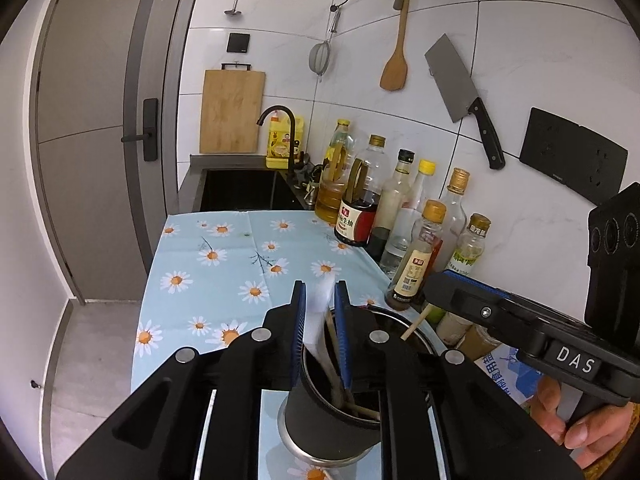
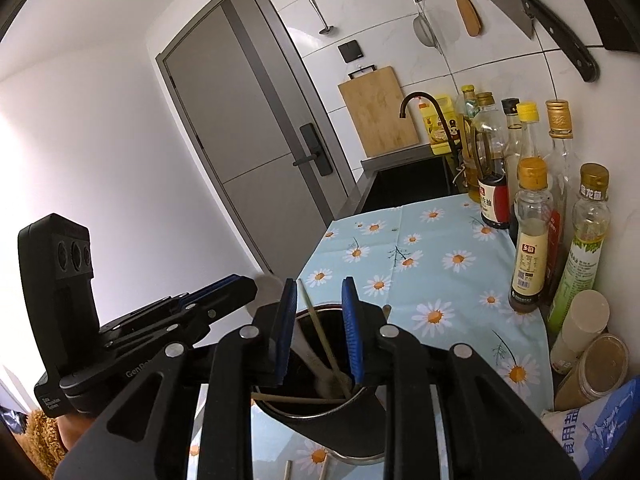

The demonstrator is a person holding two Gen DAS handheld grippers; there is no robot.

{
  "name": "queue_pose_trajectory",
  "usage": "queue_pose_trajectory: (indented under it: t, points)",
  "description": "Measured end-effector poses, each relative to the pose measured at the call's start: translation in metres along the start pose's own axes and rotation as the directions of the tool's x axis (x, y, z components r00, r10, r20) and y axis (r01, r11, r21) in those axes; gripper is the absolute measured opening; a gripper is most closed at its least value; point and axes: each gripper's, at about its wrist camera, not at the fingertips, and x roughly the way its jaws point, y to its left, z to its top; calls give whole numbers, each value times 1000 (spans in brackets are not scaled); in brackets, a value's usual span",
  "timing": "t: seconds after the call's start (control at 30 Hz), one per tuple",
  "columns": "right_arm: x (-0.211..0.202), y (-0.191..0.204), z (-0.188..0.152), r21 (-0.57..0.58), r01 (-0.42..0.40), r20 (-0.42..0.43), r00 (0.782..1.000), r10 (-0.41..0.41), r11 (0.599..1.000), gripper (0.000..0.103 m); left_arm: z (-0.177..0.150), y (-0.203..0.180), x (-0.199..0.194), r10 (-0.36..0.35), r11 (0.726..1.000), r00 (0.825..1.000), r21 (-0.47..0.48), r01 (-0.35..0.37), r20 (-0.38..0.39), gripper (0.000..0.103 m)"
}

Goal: Organize utensils
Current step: 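Open both tools to drop the chopstick and spoon into the holder, then move both open tools down toward the utensils on the table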

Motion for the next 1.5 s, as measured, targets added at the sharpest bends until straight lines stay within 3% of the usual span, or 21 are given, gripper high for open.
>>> queue_pose_trajectory:
  t: [0.77, 0.9, 1.27, 1.5]
  points:
    - [-34, 13, -1, -5, -47, 20, 999, 47, 999, 29, -3, -5, -34, -5, 999, 1000, -40, 6, 3, 19]
    - [-42, 16, -1, -2, -52, 11, 999, 52, 999, 29, -6, -6, -48, -3, 998, 1000, -56, 4, 6, 28]
    - [-65, 25, -8, 1, -94, -34, 995, 94, 996, 30, -31, 8, -88, 28, 990, 999, -141, -32, -30, 28]
    - [-70, 23, -23, 22, -115, -115, 986, 117, 993, 30, -65, 26, -106, 32, 959, 995, -277, -58, -96, 28]
